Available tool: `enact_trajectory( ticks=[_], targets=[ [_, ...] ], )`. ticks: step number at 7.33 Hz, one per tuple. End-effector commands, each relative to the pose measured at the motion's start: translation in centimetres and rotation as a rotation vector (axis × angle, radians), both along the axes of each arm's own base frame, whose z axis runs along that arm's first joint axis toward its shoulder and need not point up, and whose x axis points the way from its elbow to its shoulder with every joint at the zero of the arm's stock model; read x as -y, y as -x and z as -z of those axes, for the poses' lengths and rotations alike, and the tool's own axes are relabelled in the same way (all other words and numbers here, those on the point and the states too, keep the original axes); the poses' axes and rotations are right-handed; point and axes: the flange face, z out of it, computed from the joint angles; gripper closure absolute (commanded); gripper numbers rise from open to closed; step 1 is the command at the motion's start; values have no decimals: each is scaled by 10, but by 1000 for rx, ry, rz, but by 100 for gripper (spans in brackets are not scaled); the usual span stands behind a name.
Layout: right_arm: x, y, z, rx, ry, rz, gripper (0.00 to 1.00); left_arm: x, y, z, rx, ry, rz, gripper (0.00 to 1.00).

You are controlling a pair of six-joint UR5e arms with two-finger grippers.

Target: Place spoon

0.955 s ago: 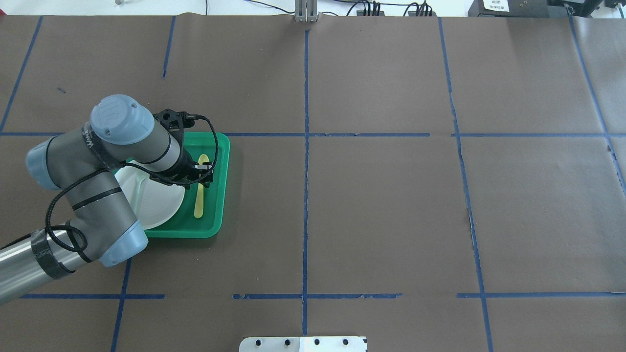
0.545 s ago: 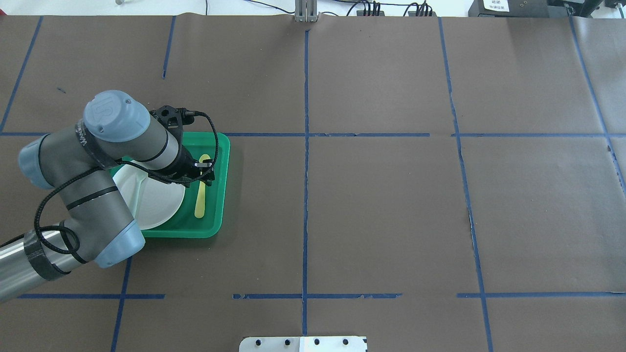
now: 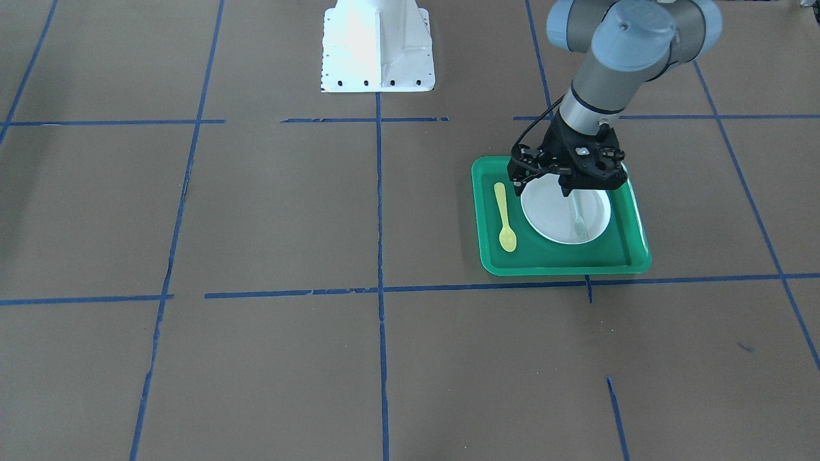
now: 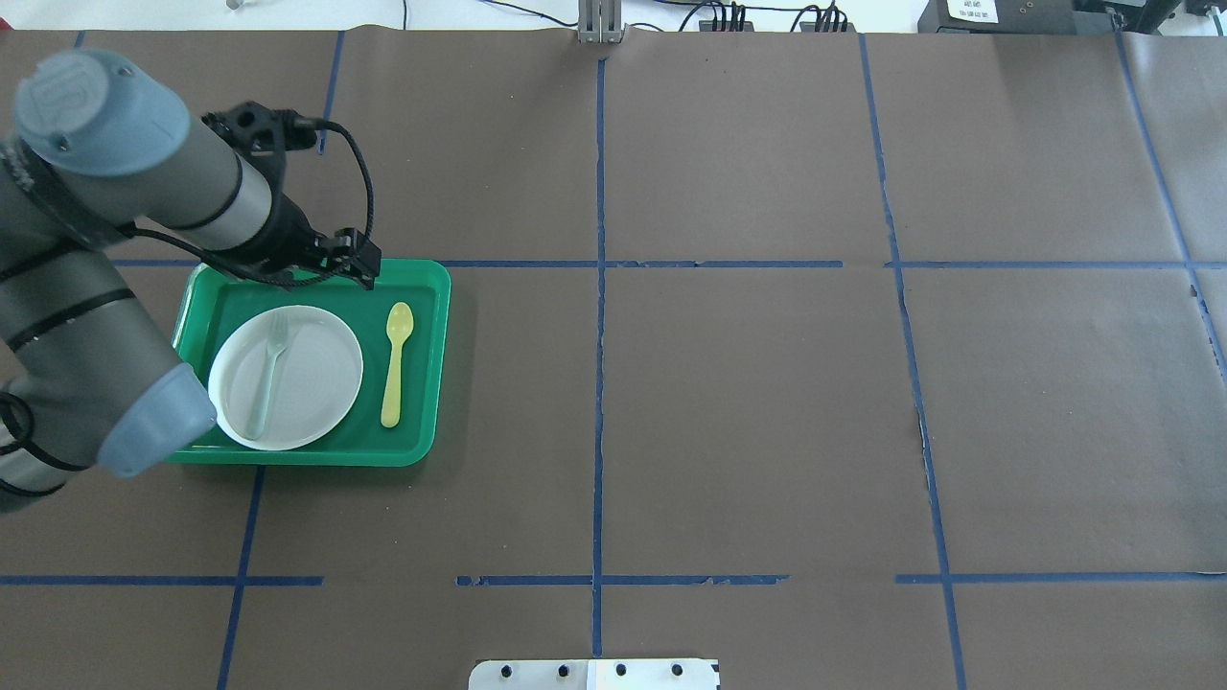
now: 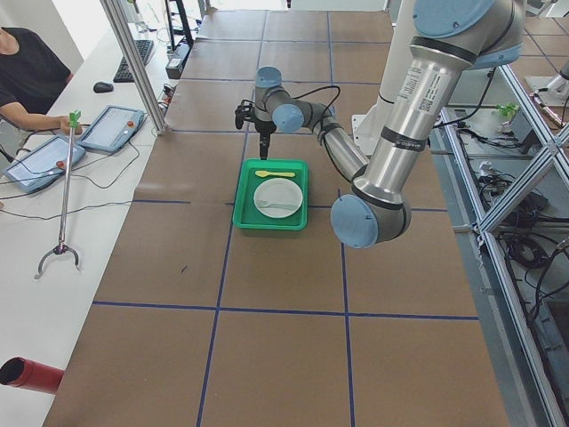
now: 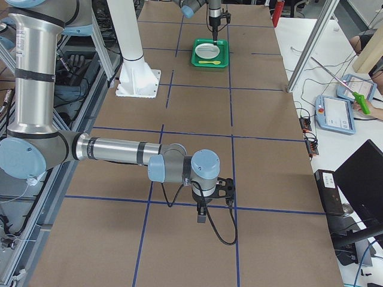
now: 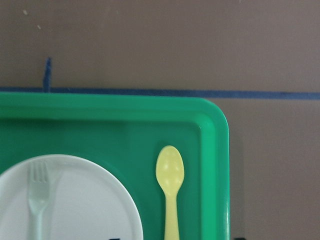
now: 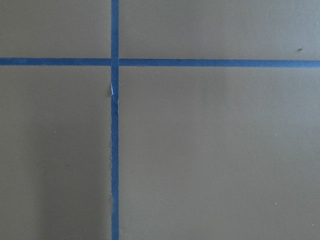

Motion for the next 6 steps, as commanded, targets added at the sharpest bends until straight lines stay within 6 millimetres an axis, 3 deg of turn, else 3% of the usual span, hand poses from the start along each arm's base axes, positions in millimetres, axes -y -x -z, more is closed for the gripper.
enact_trajectory(
  ticks=[1, 2, 3, 4, 6],
  targets=[
    [0, 0, 0, 0, 0, 0, 0, 45, 96, -5, 81, -132, 18, 0],
    [0, 0, 0, 0, 0, 0, 0, 62, 144, -15, 153, -158, 6, 0],
    [0, 0, 0, 0, -2, 0, 0, 72, 177, -32, 215, -203, -50, 0],
    [0, 0, 0, 0, 0, 0, 0, 83, 225, -78, 244, -212, -117, 0],
    [0, 0, 0, 0, 0, 0, 0, 62, 312, -186, 166, -175, -237, 0]
  ],
)
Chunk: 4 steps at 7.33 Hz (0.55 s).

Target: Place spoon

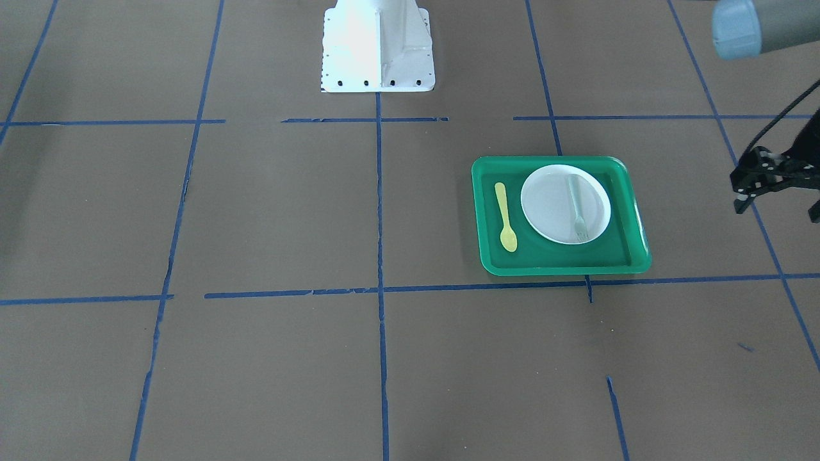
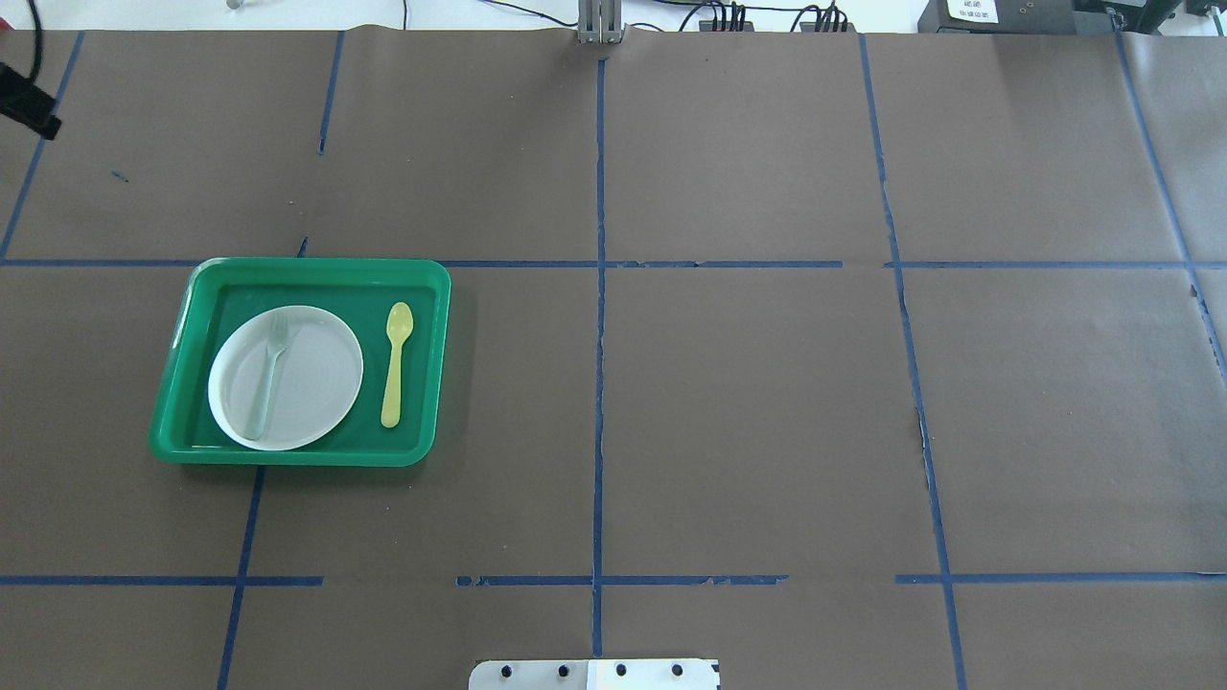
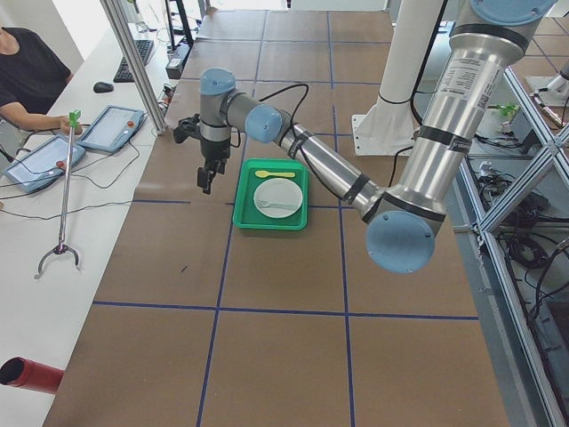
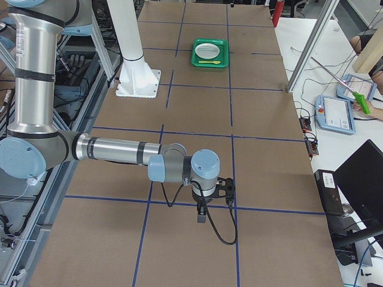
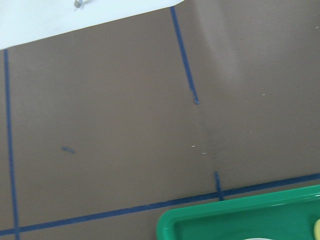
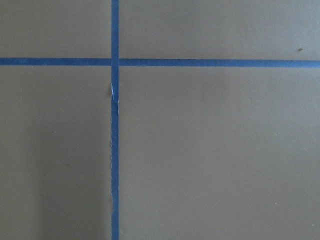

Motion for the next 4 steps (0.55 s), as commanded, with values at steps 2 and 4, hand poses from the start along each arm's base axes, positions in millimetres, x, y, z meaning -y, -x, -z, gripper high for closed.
enact_trajectory(
  ticks=[2, 4],
  targets=[
    [0, 0, 0, 0, 0, 0, 0, -73, 115, -169, -41, 112, 33, 0],
    [0, 0, 0, 0, 0, 0, 0, -119, 128, -235, -46, 151, 54, 0]
  ],
)
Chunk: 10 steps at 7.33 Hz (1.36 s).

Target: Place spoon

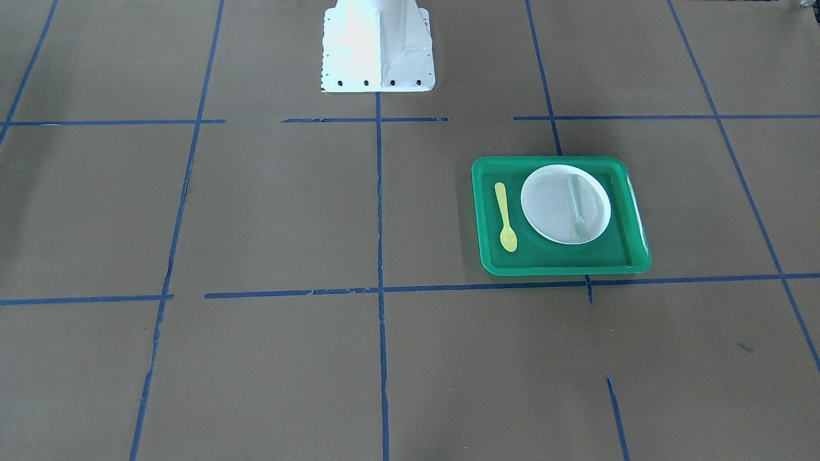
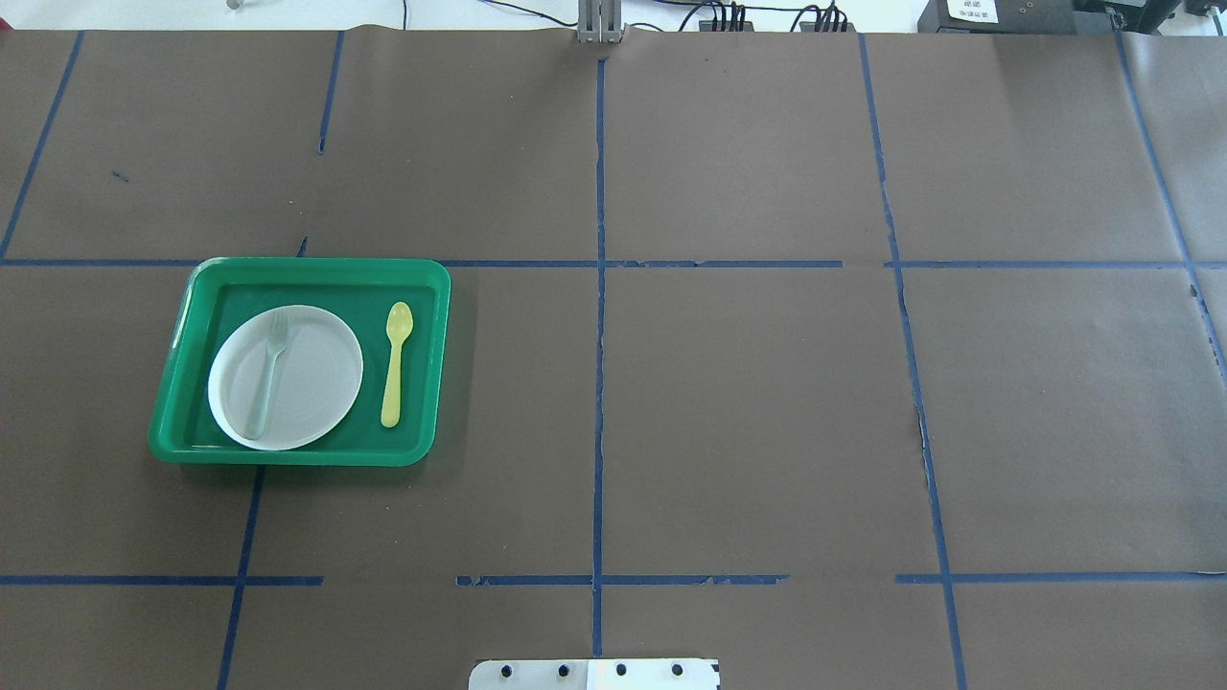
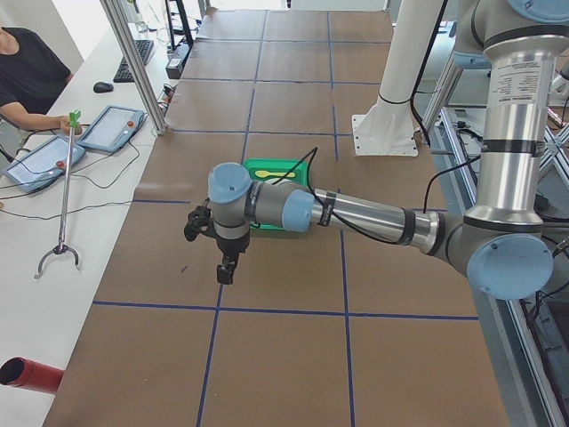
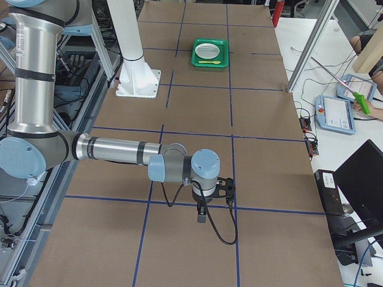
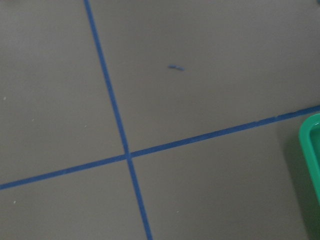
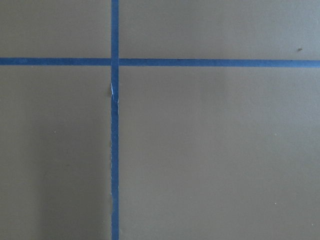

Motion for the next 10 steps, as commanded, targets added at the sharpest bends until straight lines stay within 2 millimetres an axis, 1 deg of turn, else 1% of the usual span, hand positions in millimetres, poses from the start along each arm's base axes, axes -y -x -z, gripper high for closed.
enact_trajectory(
  ticks=[1, 2, 3, 4, 5, 7, 10],
  targets=[
    [0, 0, 0, 0, 0, 0, 0, -34, 10, -44, -5, 50, 18, 0],
    [0, 0, 0, 0, 0, 0, 0, -40, 11, -51, -4, 73, 19, 0],
    [0, 0, 0, 0, 0, 0, 0, -48, 9, -55, -37, 95, 19, 0],
    [0, 0, 0, 0, -1, 1, 0, -58, 4, -59, -106, 119, 10, 0],
    [0, 0, 0, 0, 0, 0, 0, -65, 3, -65, -113, 132, 9, 0],
    [0, 0, 0, 0, 0, 0, 0, -72, 4, -70, -108, 144, 10, 0],
    [0, 0, 0, 0, 0, 0, 0, -70, 4, -69, -103, 141, 11, 0]
  ],
)
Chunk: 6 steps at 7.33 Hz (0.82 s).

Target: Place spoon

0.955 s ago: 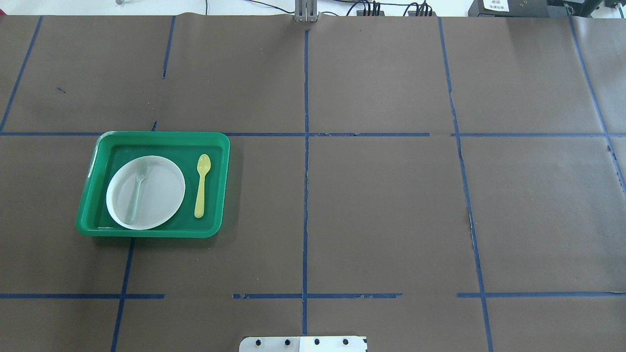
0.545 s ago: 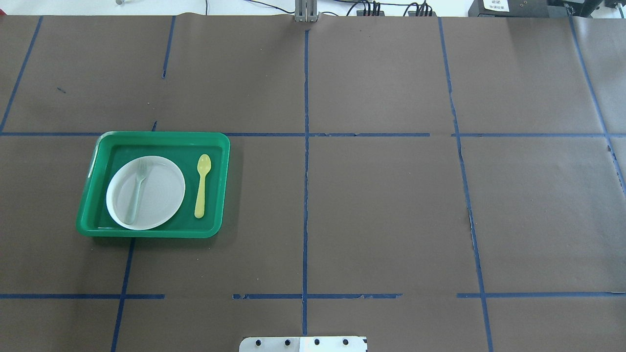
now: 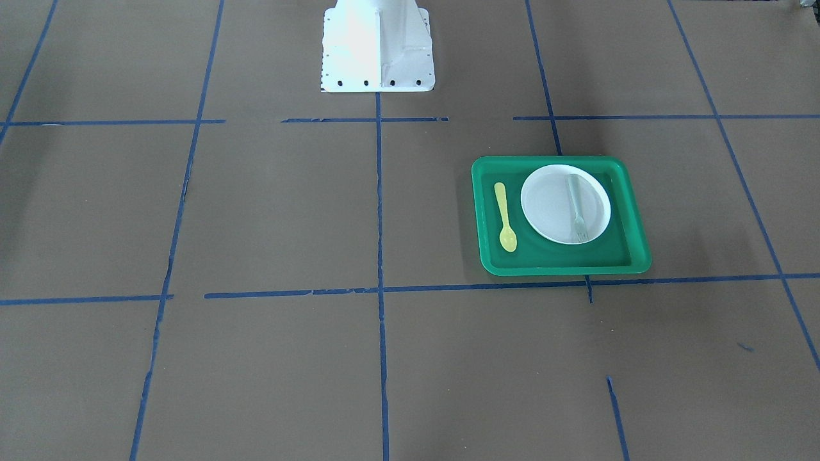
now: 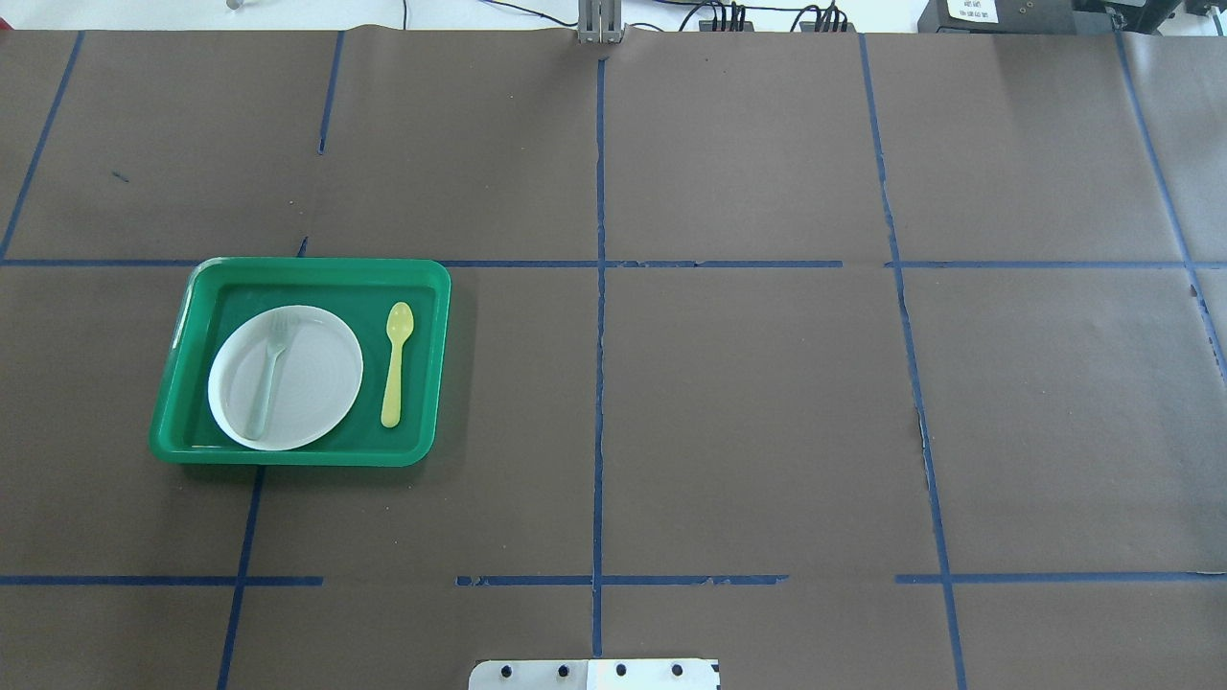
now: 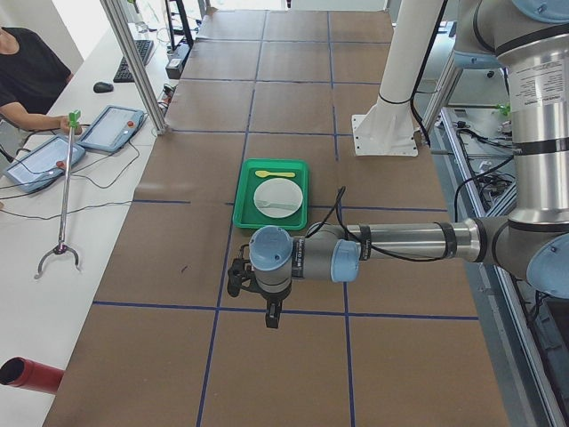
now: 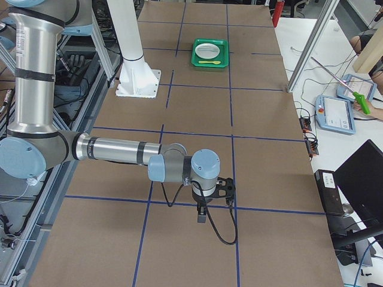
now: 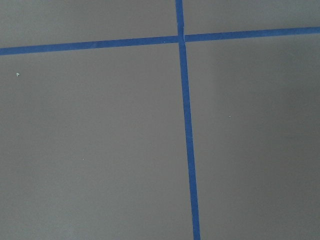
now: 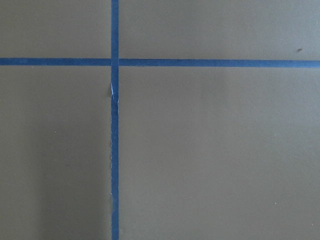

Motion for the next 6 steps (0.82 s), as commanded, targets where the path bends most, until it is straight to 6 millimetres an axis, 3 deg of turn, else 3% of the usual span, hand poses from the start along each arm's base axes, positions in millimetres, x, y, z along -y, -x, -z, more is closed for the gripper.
enact_trajectory(
  ticks=[1, 4, 6],
  targets=[
    [0, 0, 0, 0, 0, 0, 0, 0, 1, 0, 1, -1, 3, 0],
    [0, 0, 0, 0, -1, 1, 0, 1, 23, 8, 1, 1, 55, 0],
    [0, 0, 0, 0, 0, 0, 0, 2, 24, 10, 0, 12, 58, 0]
  ],
)
